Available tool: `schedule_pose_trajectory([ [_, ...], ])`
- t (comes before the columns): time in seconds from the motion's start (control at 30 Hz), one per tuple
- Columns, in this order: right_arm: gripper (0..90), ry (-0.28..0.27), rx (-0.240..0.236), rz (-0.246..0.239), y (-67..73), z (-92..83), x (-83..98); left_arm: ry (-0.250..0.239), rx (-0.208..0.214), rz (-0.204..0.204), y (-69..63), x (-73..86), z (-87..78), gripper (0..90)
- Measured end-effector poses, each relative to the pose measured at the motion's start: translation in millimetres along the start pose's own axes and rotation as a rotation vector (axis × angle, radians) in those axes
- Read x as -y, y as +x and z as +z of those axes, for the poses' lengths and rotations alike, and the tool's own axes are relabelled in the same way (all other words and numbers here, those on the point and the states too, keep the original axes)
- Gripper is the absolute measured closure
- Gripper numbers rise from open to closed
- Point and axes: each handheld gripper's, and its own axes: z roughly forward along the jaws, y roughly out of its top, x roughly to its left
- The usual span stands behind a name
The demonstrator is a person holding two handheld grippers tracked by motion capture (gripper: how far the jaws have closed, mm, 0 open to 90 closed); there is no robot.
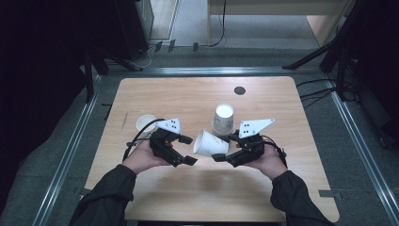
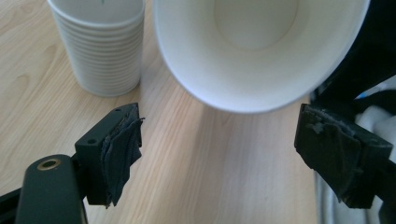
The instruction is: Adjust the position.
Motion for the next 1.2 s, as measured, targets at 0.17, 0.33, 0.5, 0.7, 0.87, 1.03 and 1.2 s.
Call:
schedule_pose_trajectory([
  [0.17, 33.9, -0.004, -0.005, 0.006, -0.7, 0.4, 0.7, -0.046, 0.021, -0.024, 1.9, -1.8, 1.1, 16.2],
  [0.33, 33.9, -0.003, -0.014, 0.010, -0.6, 1.9, 0.8, -0.081, 0.062, -0.045, 3.3, -2.7, 4.2, 16.2],
  [0.5, 33.9, -0.004, -0.018, 0.012, -1.0, 3.1, 1.1, -0.112, 0.084, -0.049, 2.1, -3.1, 6.5, 16.1],
  [0.7, 33.9, 0.000, -0.027, 0.016, -0.3, 5.3, 1.5, -0.137, 0.093, -0.044, -0.9, -5.6, 7.5, 16.6],
  [0.87, 33.9, -0.001, -0.035, 0.019, -0.6, 7.1, 1.9, -0.148, 0.085, -0.047, -0.7, -6.0, 7.7, 17.0],
  [1.03, 33.9, 0.000, -0.047, 0.025, -0.5, 8.4, 2.3, -0.154, 0.085, -0.053, -0.4, -5.7, 7.4, 19.9],
  [1.2, 33.9, 0.003, -0.045, 0.026, -0.4, 9.0, 2.5, -0.151, 0.080, -0.047, -0.8, -5.6, 7.1, 21.2],
])
